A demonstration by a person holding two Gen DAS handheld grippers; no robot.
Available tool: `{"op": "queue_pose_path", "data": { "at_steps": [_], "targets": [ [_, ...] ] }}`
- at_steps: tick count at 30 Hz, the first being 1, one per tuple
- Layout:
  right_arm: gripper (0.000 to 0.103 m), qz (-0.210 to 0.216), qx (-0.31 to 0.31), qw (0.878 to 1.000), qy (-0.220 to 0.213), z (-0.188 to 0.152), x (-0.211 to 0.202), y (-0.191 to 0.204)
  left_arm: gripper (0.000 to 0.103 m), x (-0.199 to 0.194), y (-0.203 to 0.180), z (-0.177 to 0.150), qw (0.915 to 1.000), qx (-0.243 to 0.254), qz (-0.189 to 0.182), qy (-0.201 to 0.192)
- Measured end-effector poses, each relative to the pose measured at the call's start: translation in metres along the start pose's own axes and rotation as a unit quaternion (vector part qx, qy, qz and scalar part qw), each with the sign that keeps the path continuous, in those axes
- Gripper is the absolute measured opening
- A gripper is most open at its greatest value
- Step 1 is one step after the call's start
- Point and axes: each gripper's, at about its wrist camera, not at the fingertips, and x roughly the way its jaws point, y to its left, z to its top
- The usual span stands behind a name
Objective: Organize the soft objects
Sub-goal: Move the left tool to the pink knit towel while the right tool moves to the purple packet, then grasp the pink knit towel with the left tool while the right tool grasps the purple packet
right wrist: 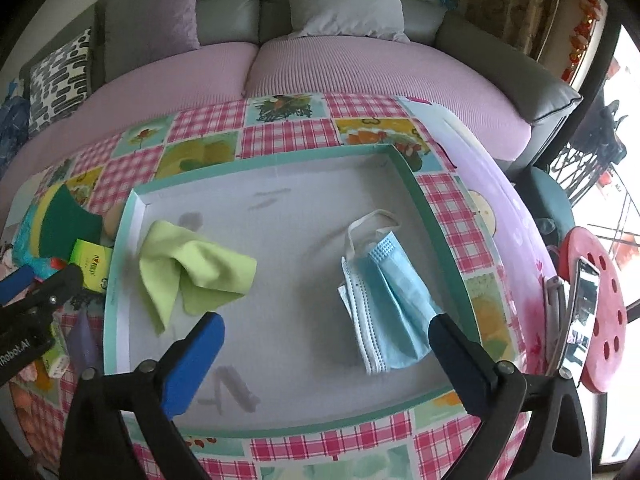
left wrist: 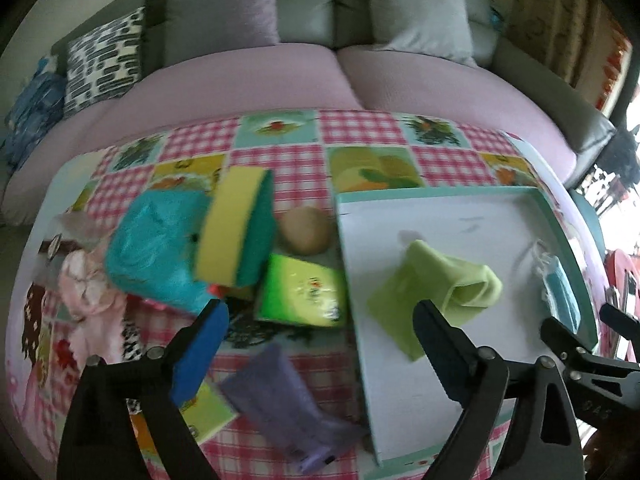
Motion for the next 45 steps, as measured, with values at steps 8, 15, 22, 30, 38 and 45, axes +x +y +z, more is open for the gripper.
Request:
{"op": "queue_pose_path", "data": {
  "at_steps": [8, 15, 22, 30, 38, 45],
  "targets": [
    [0.103, 0.021, 0.006, 1.0, -0.003, -0.001, -0.014, 0.007, 0.095, -0.027, 0.035, -0.001, 0.999, -0.037, -0.014, -0.022],
    [0.103, 0.081, -0.041, 0.996, -0.025, 0.0, -0.033, 0.062, 0.095, -0.053, 0.099, -0.003, 0.9948, -0.082, 0.038, -0.048],
    [0.103, 0.128, -0.085, 0.988, -0.022, -0.006, -0.038, 0.121, 0.095, -0.061, 0.172, -0.019, 0.9852, -0.141, 0.086, -0.045],
    [0.103, 0.171, -0.136, 0.976, -0.003, -0.019, -0.035, 0.177, 0.095, -0.062, 0.215, -0.039, 0.9787, -0.182, 0.087, -0.041],
    [0.101, 0.171, -0.197, 0.964, 0.053, -0.043, -0.005, 0.212, 0.095, -0.019, 0.203, -0.046, 0.9842, -0.164, 0.058, 0.035],
    [0.087, 0.154, -0.232, 0.957, 0.073, -0.057, 0.01, 0.221, 0.095, 0.003, 0.199, -0.048, 0.9829, -0.173, 0.026, 0.056]
  ]
}}
